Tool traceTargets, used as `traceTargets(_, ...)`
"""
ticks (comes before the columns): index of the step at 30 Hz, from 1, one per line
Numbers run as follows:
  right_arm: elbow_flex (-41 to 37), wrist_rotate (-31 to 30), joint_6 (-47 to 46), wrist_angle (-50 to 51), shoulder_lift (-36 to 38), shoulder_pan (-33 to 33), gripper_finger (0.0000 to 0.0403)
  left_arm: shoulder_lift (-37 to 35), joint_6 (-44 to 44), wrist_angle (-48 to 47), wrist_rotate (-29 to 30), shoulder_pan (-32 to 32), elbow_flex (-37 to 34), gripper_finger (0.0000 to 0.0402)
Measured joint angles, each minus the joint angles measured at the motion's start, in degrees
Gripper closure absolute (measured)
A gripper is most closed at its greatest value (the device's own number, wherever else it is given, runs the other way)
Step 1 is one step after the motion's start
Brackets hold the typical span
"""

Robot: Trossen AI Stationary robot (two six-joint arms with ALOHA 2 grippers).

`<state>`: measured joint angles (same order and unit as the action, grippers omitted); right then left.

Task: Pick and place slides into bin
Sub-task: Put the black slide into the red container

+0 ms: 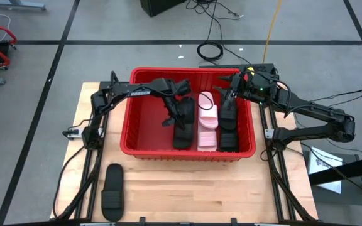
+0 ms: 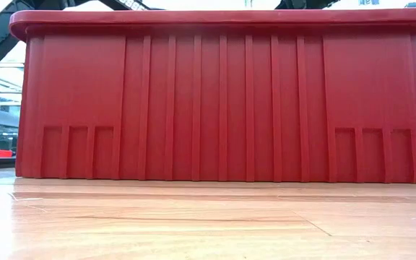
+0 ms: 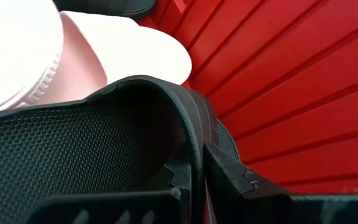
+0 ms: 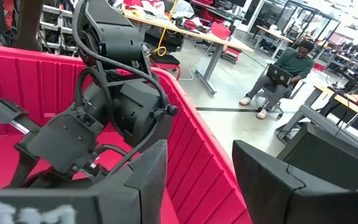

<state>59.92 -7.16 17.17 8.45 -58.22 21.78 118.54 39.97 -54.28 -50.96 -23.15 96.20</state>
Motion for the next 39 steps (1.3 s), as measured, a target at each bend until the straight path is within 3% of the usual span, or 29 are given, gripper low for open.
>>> traceTargets(10, 0.0, 0.0, -0.02, 0.0, 0.0, -0.02, 0.0232, 0.0, -2.93, 0.03, 0.14, 0.86, 0.0, 0.0371)
traceTargets(15, 0.0, 0.17, -0.02, 0.0, 0.0, -0.13, 0.0232, 0.0, -4.98, 0.22, 3.23, 1.02, -0.02, 0.037)
traceTargets(24, 0.0, 3.51, -0.05, 0.0, 0.0, -0.13, 0.0232, 0.0, -8.33, 0.2, 3.23, 2.26, -0.04, 0.0366)
traceTargets(32, 0.0, 4.44, -0.45, 0.0, 0.0, -0.13, 0.0232, 0.0, -9.74, 0.59, 4.23, 3.85, -0.04, 0.0304)
traceTargets(39, -0.02, 4.46, -0.54, 0.0, 0.0, -0.13, 0.0232, -0.07, -10.78, 0.59, 9.05, 4.13, -0.04, 0.0256)
